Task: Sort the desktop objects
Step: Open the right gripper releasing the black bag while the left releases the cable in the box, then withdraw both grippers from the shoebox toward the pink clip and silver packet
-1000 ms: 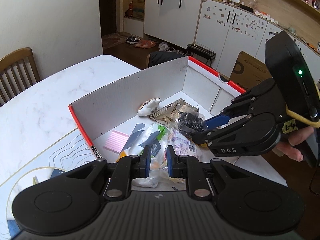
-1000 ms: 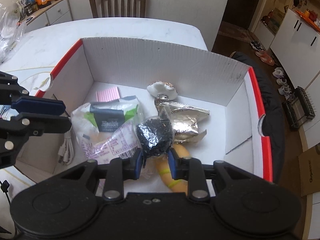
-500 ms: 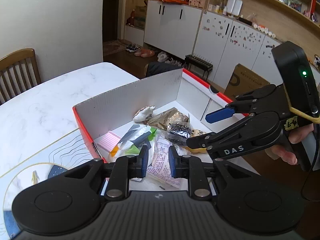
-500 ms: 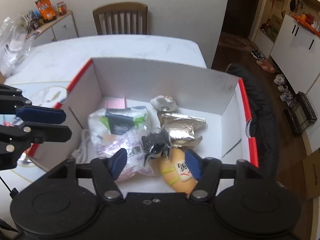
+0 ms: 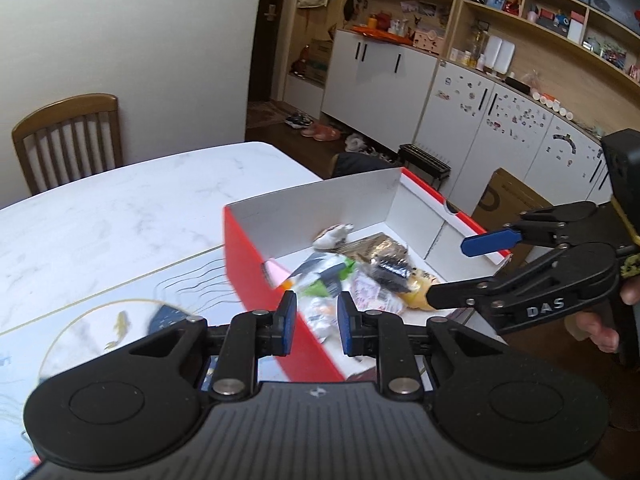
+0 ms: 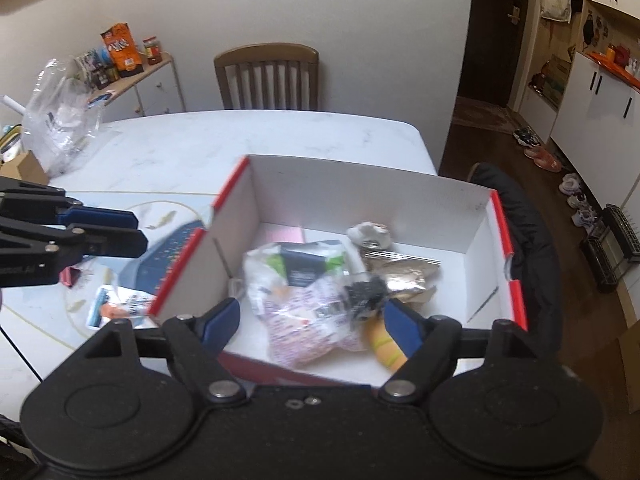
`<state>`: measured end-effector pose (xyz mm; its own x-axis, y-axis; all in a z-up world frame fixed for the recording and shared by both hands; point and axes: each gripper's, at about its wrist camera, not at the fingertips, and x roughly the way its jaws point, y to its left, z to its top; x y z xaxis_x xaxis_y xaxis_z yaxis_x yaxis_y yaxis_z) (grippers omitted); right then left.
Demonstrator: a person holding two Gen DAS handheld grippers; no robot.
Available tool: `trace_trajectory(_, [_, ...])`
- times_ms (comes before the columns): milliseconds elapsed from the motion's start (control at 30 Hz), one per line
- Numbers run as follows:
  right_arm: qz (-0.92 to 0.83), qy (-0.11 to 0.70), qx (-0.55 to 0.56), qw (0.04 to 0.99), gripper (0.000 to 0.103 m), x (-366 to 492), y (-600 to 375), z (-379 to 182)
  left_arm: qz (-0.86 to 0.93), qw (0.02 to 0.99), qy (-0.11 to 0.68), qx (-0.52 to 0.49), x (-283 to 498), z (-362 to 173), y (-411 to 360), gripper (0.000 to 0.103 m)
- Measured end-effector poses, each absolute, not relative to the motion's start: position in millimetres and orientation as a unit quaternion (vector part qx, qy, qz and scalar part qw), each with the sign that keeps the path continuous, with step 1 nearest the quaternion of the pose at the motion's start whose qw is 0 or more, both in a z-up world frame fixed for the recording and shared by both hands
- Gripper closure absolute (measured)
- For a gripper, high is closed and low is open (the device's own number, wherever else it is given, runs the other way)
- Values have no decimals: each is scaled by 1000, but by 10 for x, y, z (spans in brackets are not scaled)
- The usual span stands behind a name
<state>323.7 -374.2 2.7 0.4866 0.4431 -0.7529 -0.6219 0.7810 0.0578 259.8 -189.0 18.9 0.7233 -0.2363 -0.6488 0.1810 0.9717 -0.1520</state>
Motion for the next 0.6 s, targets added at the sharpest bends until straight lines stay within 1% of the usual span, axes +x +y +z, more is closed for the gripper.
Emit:
trace_trajectory(267, [352, 388, -102, 846, 18, 2889, -3419, 118, -98, 928, 356, -46, 2363, 160, -1579, 83])
trace_trajectory(600, [372, 396, -102, 833, 13, 2510, -2924, 43, -73, 924, 370, -61, 2053, 14, -1044, 83])
